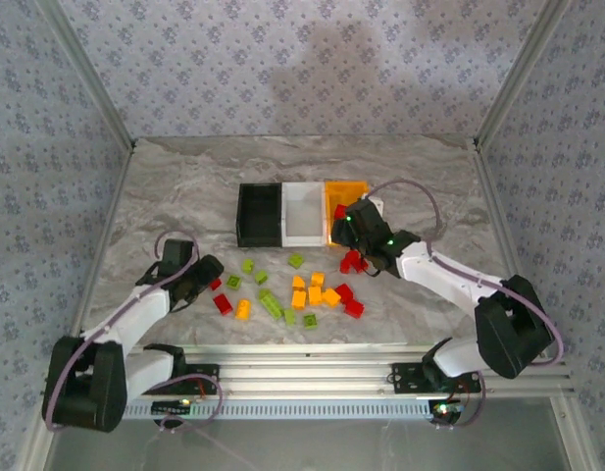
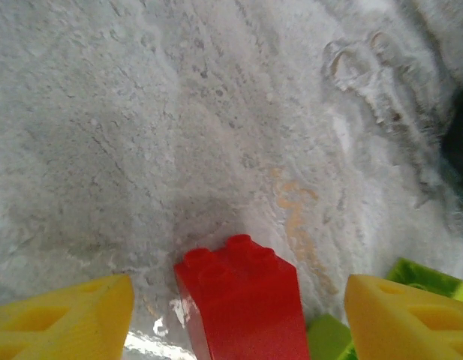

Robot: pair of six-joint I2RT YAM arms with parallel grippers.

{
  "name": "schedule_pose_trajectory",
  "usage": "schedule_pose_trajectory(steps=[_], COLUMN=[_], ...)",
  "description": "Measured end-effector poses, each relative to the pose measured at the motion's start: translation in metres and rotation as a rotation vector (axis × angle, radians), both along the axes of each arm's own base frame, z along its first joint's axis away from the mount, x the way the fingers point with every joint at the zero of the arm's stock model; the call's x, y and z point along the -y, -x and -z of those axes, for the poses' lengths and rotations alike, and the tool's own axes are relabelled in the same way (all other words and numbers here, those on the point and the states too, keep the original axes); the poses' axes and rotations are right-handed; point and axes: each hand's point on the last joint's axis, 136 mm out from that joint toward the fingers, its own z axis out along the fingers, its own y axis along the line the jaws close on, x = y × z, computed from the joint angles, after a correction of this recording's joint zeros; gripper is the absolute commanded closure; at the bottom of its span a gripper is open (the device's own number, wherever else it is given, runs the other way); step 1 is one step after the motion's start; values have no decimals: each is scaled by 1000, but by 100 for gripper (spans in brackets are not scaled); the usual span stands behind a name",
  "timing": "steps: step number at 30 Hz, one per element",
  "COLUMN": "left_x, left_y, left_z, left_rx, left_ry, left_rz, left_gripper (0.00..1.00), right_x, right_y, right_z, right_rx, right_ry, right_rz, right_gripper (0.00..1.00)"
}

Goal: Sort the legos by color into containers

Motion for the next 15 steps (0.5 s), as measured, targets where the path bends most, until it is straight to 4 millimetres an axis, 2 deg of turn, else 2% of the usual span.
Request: schedule_pose_trajectory(steps=[2, 9, 13, 15], left_x=[-1, -3, -1, 7], left_y=[-1, 2, 2, 0], left_z=[7, 13, 9, 5], left_rx=[-24, -66, -50, -27], left_ry=[-22, -136, -151, -126], left_rz=[2, 31, 37, 58], left_gripper=[37, 57, 64, 68], right_x=[1, 7, 9, 11], right_y=[1, 4, 7, 8], right_z=[-1, 7, 13, 14], right_rx=[4, -8, -19, -21], right_ry=[-1, 11, 17, 18], right_rz=[5, 26, 32, 38], right_gripper=[30, 30, 30, 30])
